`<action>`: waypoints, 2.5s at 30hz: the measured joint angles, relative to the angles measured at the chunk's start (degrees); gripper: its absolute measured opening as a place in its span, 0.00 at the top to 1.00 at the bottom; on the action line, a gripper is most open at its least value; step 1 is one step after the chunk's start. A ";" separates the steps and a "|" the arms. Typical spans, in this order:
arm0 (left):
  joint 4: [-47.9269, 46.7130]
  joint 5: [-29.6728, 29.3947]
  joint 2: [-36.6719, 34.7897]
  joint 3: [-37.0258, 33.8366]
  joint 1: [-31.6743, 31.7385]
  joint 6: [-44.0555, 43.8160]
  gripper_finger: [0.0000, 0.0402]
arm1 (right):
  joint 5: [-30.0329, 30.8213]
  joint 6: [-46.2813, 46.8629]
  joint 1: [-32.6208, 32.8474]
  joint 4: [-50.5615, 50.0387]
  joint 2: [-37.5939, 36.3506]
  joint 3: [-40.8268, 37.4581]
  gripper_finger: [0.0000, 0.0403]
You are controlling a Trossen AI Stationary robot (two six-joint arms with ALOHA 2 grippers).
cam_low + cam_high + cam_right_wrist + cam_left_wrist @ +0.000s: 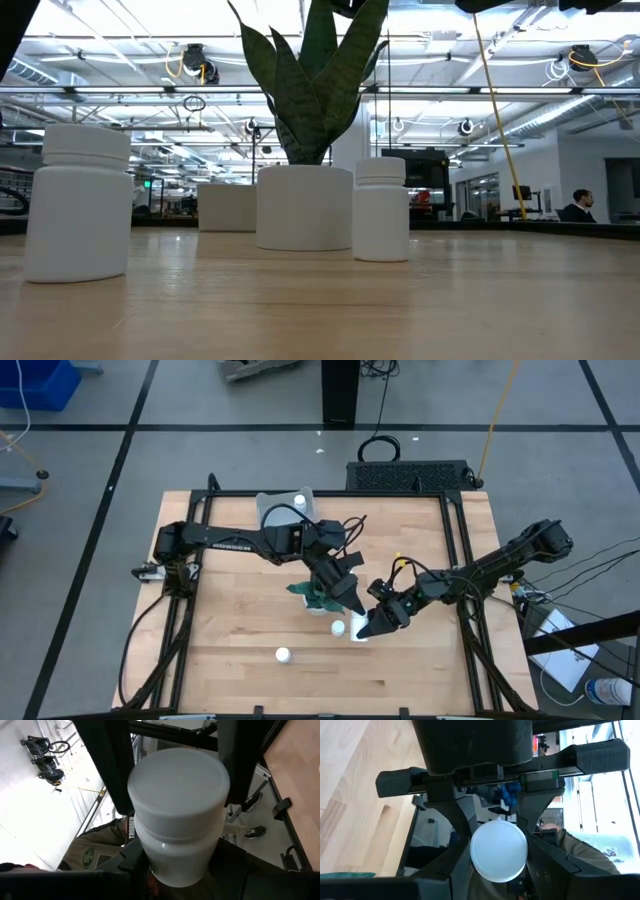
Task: Pick and place pill bottles into a basket
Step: Put the white medicine bottle into the gray bin
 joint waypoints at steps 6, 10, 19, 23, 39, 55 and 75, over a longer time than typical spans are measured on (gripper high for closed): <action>0.18 0.79 0.00 0.00 0.32 0.00 0.57 | 0.43 -0.63 -0.02 -0.22 0.00 0.00 0.62; -0.05 4.04 -0.05 0.00 2.15 0.60 0.59 | 3.10 -2.07 -0.08 0.44 0.00 0.00 0.61; 0.00 10.91 -1.07 0.00 5.54 0.79 0.59 | 4.21 -2.84 -0.11 0.90 0.00 0.02 0.12; -0.53 12.06 -1.37 0.00 7.40 0.61 0.59 | 4.66 -3.54 0.01 0.42 0.11 -0.07 0.05; -22.54 -0.74 -14.31 0.13 25.67 22.15 0.59 | 6.87 -5.31 2.34 2.63 -0.13 -0.13 0.06; -39.76 -52.90 -20.87 -0.13 38.62 48.57 0.59 | 11.35 -8.00 1.30 3.08 -0.48 -0.11 0.06; -13.90 -53.39 -18.64 -31.59 42.07 41.93 0.59 | 17.29 -9.19 0.68 2.93 -0.48 -0.11 0.06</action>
